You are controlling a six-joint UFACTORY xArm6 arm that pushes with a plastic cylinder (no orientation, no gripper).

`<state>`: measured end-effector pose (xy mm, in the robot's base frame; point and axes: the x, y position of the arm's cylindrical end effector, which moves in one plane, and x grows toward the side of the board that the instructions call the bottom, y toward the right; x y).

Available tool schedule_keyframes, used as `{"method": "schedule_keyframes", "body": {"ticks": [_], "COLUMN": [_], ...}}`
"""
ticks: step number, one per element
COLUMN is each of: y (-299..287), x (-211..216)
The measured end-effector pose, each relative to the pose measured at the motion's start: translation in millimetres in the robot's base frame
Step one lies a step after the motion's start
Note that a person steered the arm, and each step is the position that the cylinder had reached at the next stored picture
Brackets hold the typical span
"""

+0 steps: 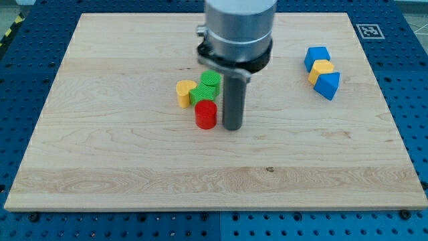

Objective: Nudge the red star up a bit

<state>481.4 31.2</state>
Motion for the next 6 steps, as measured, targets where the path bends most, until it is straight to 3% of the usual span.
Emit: {"method": "schedule_keyframes", "body": {"ticks": [3, 4, 6], "y": [10.1, 9.1, -16.1], "x": [-165.9, -193.6, -189.9]}}
